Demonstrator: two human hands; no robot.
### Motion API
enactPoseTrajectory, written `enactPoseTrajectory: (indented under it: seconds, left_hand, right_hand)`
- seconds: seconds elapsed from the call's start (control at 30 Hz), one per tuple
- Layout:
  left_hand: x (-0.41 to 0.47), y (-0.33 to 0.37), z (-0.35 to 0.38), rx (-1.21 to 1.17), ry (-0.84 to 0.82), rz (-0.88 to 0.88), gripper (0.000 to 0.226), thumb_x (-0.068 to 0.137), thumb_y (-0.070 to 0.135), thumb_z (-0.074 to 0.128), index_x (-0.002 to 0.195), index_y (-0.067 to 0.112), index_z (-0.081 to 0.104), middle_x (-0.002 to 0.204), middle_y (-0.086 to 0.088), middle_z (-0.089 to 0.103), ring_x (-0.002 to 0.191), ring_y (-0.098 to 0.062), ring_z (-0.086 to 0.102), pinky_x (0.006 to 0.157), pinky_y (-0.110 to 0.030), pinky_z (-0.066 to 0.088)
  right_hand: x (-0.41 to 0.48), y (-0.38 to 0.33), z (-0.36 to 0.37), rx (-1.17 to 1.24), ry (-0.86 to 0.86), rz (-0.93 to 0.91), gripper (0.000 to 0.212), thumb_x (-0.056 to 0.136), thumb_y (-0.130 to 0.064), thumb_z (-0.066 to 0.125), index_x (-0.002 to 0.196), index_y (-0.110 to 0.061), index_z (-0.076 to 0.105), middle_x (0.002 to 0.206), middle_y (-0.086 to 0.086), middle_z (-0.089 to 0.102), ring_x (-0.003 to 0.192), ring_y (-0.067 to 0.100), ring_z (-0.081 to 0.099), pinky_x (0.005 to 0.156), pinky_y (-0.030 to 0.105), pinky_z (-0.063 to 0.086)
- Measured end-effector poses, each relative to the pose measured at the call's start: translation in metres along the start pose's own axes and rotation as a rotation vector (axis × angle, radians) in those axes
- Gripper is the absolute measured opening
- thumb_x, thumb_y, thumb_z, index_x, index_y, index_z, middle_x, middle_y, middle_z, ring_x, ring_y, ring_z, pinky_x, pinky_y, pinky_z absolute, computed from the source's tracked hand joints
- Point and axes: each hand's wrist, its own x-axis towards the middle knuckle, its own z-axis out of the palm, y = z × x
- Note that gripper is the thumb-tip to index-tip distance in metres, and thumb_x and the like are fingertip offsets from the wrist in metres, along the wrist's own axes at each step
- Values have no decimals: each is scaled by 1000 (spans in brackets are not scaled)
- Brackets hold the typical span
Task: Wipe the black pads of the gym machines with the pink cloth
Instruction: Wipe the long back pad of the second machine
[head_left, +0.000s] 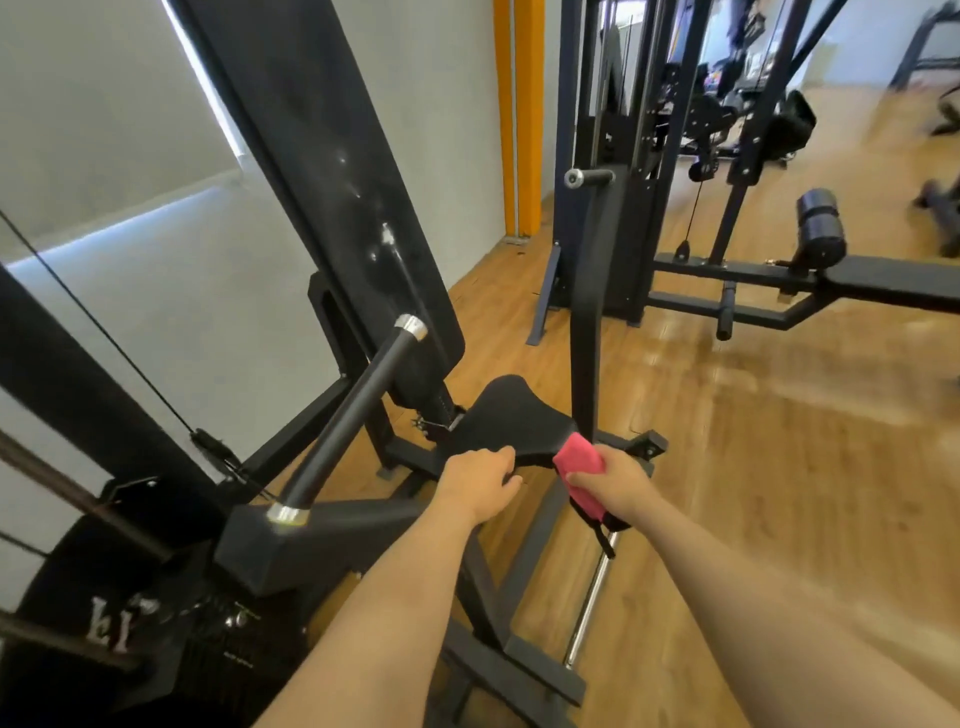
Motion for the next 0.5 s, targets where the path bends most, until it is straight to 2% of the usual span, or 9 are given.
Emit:
enactPoseTrajectory:
  seconds: [0.1,0.33,0.5]
  left_hand:
    - [41,10,14,14,-42,-57,23,98,42,43,99,20,48,87,-1,64,76,-21,60,61,-32,40]
    - [143,67,14,109,-2,-216,30,98,42,40,113,17,48,97,-4,66,86,-27,63,68,-36,48]
    - [191,96,2,85,28,-282,28,98,41,40,108,16,49,92,-3,67,82,-27,64,66,-37,51]
  right_hand:
    - [44,16,-24,-33,-41,-9,26,86,-34,68,105,-24,54,96,1,64,94,23,61,84,42,55]
    - [148,23,-112,-117,-136,-144,19,87,-32,64,101,-21,57,93,2,65,89,23,63,83,45,55]
    - [196,31,-160,-151,-106,-170,15,88,-31,64,95,-23,55,95,5,65,90,25,61,84,43,54]
